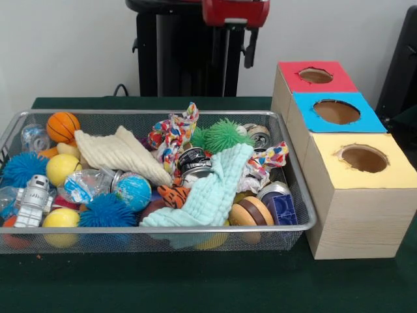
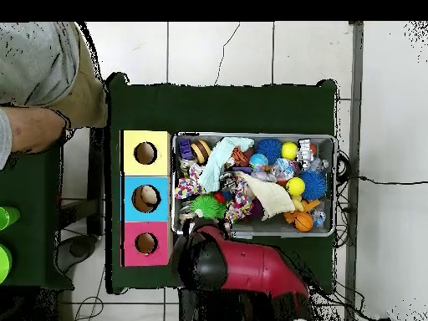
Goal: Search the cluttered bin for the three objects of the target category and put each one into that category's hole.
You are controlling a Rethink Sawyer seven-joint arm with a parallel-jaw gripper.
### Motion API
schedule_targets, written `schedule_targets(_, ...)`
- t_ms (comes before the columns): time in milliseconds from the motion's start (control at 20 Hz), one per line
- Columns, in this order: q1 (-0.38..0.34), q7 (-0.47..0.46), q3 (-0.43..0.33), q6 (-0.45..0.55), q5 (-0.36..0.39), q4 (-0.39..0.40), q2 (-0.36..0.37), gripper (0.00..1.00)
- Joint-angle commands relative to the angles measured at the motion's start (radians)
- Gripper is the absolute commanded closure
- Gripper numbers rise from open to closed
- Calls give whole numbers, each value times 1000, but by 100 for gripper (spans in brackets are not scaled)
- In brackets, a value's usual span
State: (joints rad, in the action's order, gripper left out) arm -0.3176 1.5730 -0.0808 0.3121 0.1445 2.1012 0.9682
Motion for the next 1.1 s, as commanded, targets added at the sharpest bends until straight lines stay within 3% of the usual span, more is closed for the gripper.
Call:
schedule_targets(50, -120, -155, -189, -50, 153, -216, -145, 0)
schedule_targets(300, -253, -191, -350, -68, 237, -277, -203, 0)
schedule_targets(500, -295, -181, -424, -42, 276, -334, -238, 0)
schedule_targets(700, -303, -124, -417, -32, 313, -333, -218, 0)
schedule_targets(900, -285, -95, -393, 9, 329, -390, -242, 0)
schedule_targets(1100, -236, -101, -385, 77, 336, -524, -350, 0)
